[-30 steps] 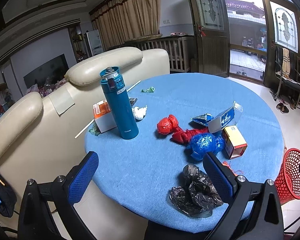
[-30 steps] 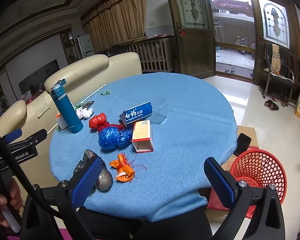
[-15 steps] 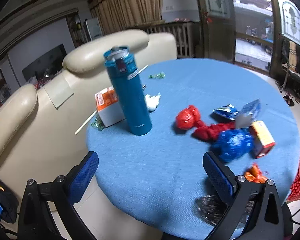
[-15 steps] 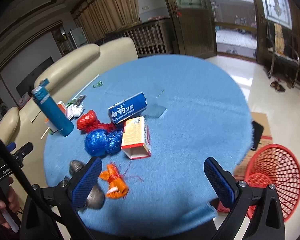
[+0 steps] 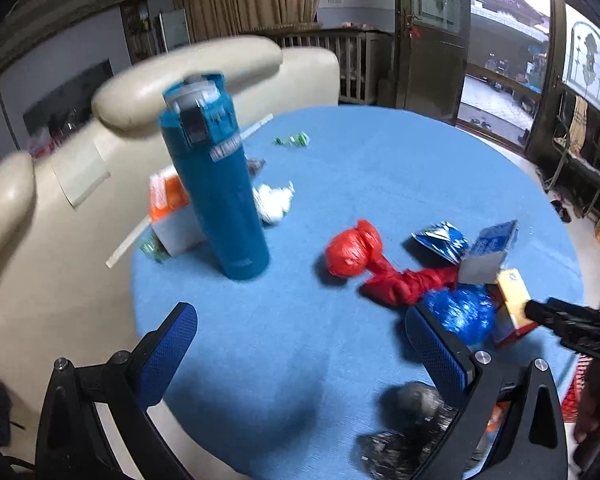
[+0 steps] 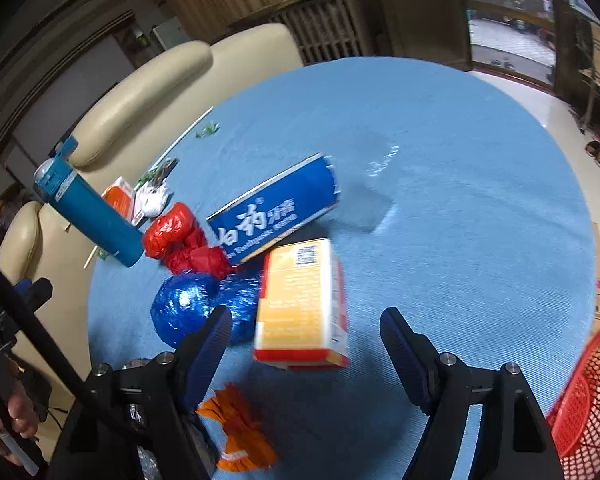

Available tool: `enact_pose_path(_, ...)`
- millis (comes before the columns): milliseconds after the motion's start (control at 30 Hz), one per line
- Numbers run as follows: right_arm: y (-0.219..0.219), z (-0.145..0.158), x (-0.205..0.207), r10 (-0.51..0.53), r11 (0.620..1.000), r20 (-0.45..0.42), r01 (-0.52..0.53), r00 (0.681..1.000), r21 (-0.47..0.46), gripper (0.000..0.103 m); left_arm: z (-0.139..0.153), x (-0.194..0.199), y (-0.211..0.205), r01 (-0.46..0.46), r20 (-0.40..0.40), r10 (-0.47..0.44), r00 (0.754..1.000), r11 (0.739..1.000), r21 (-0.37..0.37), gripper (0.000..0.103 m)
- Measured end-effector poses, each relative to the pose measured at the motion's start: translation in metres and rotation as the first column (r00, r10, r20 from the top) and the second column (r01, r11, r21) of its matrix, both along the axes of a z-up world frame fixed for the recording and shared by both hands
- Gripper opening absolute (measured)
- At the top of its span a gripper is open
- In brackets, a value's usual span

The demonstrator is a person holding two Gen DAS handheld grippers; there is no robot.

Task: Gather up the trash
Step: 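Grasp the yellow-and-red medicine box with the right tool and lift it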

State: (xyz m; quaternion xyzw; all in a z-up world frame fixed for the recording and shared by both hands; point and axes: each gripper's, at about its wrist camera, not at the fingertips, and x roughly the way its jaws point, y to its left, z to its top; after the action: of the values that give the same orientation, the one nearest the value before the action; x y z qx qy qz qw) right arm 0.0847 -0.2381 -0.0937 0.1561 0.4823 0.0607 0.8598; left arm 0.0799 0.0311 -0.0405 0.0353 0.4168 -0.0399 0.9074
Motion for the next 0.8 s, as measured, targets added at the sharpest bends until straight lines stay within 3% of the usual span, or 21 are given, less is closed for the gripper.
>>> enact_pose_path(67, 0.008, -0.007, 0.006, 0.017, 0.999, -0.025, -0.018, 1.0, -0.039, 0.071, -0.007, -0.007, 0.0, 0.022, -0.041, -0.024, 0.999, 0.998, -0.052, 0.103)
enact_pose_path(133, 0.013, -0.017, 0.011, 0.03, 0.998, -0.059, -0.033, 0.998, -0.055, 0.058, -0.014, -0.018, -0.002, 0.045, -0.071, -0.051, 0.996, 0.996, -0.083, 0.103)
enact_pose_path(233, 0.011, -0.025, 0.013, 0.025, 0.997, -0.068, -0.03, 0.997, -0.067, 0.051, -0.026, -0.042, -0.012, 0.127, -0.101, -0.139, 0.985, 0.985, -0.115, 0.103)
enact_pose_path(367, 0.002, -0.023, 0.006, 0.008, 0.998, -0.044, -0.01, 0.999, -0.054, 0.049, -0.037, -0.072, -0.028, 0.252, -0.123, -0.274, 0.954, 0.953, -0.169, 0.103)
enact_pose_path(533, -0.02, -0.012, -0.017, -0.038, 0.999, -0.01, 0.037, 0.999, -0.03, 0.049, -0.046, -0.087, -0.053, 0.346, -0.138, -0.369, 0.919, 0.923, -0.17, 0.103)
enact_pose_path(667, -0.042, -0.002, -0.042, -0.086, 0.996, 0.015, 0.087, 0.996, -0.01, 0.049, -0.06, -0.082, -0.059, 0.348, -0.174, -0.378, 0.909, 0.92, -0.182, 0.103)
enact_pose_path(800, -0.062, 0.004, -0.068, -0.131, 0.991, 0.035, 0.132, 0.991, -0.017, 0.049, -0.074, -0.073, -0.059, 0.321, -0.213, -0.373, 0.903, 0.916, -0.241, 0.091)
